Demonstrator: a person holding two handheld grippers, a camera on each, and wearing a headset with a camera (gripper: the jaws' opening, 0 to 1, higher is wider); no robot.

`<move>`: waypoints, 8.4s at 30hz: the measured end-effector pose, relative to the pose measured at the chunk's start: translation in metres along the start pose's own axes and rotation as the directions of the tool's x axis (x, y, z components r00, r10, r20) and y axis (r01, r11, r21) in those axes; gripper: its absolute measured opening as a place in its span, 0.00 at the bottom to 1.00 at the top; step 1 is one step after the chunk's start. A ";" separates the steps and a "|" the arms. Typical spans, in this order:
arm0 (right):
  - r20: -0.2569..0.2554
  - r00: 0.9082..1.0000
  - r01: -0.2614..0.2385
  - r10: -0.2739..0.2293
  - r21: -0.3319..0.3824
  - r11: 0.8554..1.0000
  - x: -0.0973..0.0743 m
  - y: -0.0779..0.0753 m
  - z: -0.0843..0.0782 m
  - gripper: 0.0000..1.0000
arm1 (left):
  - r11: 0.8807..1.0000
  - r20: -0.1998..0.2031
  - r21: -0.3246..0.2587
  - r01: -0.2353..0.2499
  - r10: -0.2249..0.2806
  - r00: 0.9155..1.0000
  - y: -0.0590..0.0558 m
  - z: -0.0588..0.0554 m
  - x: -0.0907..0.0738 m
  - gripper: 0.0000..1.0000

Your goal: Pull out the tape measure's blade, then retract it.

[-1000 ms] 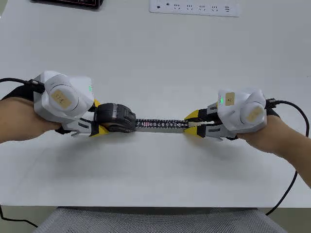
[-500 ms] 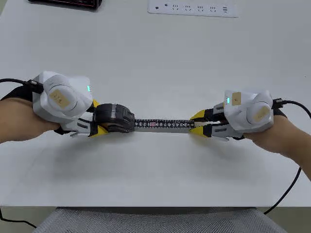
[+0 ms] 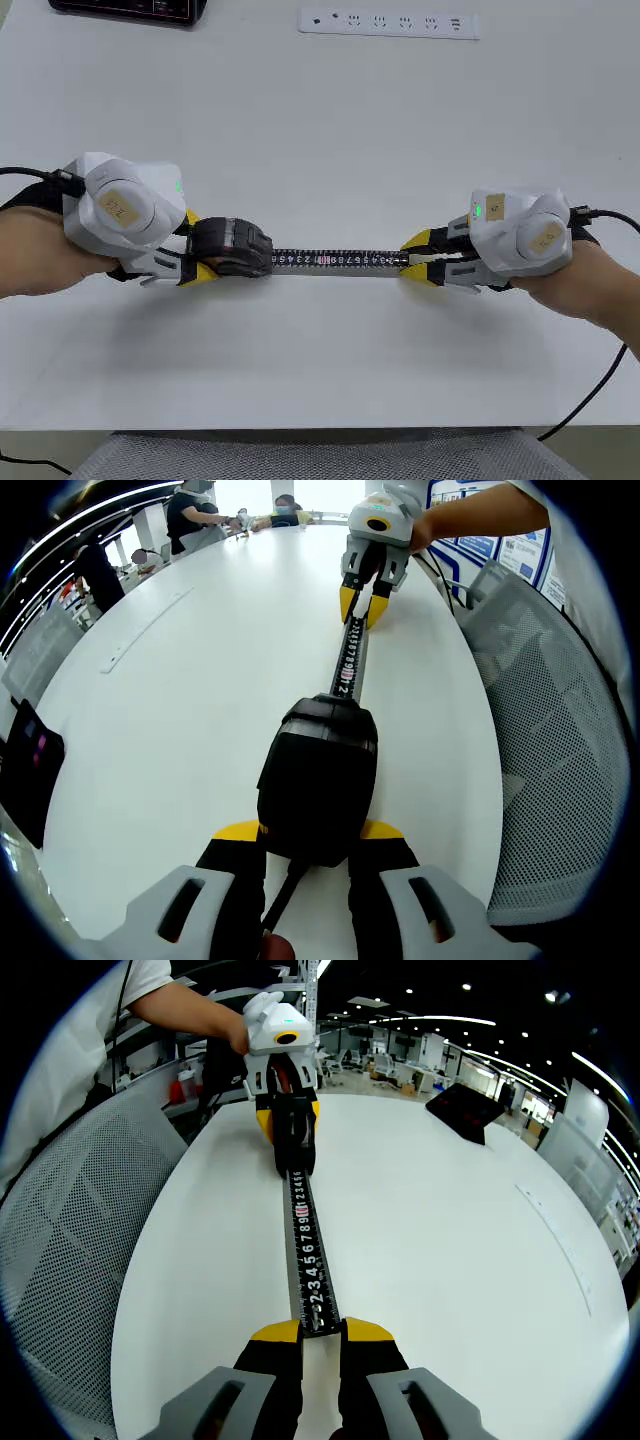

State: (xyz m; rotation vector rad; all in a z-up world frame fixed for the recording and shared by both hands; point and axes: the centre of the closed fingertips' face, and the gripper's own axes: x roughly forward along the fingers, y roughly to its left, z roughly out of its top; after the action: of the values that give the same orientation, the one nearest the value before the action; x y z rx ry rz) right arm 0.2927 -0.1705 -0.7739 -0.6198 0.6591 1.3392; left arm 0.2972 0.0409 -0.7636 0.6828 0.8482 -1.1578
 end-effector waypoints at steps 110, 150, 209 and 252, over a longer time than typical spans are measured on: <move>-0.155 0.988 0.038 -0.025 0.078 0.996 -0.061 -0.004 -0.066 0.18 | 0.999 0.007 0.003 -0.035 0.035 0.999 -0.002 0.005 -0.003 0.34; -0.042 0.977 0.211 -0.208 0.313 0.926 -0.081 0.010 -0.033 0.57 | 0.946 0.178 -0.280 -0.166 0.221 0.959 -0.014 0.015 -0.050 0.61; 0.043 0.933 0.315 -0.357 0.381 0.869 -0.097 0.048 -0.011 0.90 | 0.859 0.282 -0.471 -0.199 0.361 0.889 -0.067 -0.004 -0.078 0.92; 0.074 0.931 0.298 -0.358 0.411 0.862 -0.110 0.068 -0.012 0.99 | 0.848 0.301 -0.507 -0.156 0.344 0.889 -0.075 -0.004 -0.082 0.99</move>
State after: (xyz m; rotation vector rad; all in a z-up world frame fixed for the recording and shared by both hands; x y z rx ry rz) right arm 0.2126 -0.2439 -0.7031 -0.2833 0.6445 0.8863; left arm 0.2101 0.0646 -0.6987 0.1435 0.6417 -0.7593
